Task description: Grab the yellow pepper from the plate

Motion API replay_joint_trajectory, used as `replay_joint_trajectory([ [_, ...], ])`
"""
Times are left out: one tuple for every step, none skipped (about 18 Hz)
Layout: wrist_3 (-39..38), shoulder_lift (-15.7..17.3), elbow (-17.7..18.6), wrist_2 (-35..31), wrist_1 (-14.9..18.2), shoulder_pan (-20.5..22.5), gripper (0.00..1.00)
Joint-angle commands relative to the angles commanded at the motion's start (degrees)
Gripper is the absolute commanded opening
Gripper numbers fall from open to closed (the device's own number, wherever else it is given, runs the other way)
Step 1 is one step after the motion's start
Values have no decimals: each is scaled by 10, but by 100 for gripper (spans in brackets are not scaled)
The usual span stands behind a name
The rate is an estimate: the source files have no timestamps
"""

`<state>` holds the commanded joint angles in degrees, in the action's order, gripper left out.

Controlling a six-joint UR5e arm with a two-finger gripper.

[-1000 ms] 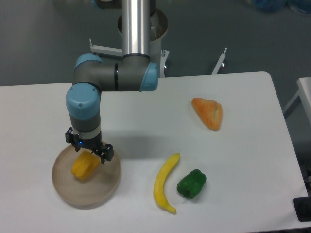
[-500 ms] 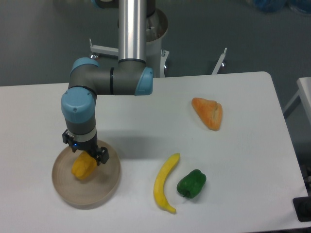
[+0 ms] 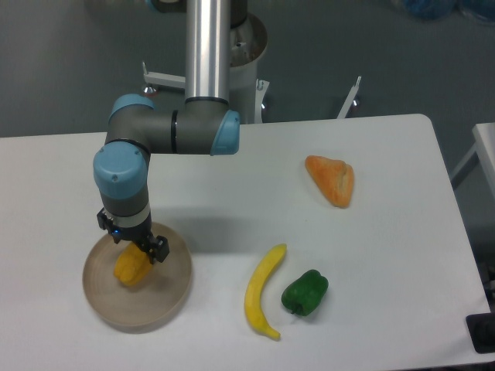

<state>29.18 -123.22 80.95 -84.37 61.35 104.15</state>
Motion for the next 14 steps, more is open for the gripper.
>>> replay_joint_trajectory([
  [2,1,0,1,0,0,62],
  [3,1,0,1,0,0,58],
  [4,2,0,1,0,0,52],
  [4,2,-1,1,0,0,47],
  [4,3,-2,1,1,0,45],
  [4,4,-3,1,1,1,43],
  [6,5,-6,1,1,1,43],
  [11,7,-8,1,2,3,43],
  [17,9,-10,0,3,4,43],
  [27,12,-11,0,4,9,43],
  [58,22,-11,-1,7,22,43],
  [82,31,-11,-3,9,34,43],
  [103,42,-10,-10,11,48,43],
  [121,53,-9,-17,12,62,43],
])
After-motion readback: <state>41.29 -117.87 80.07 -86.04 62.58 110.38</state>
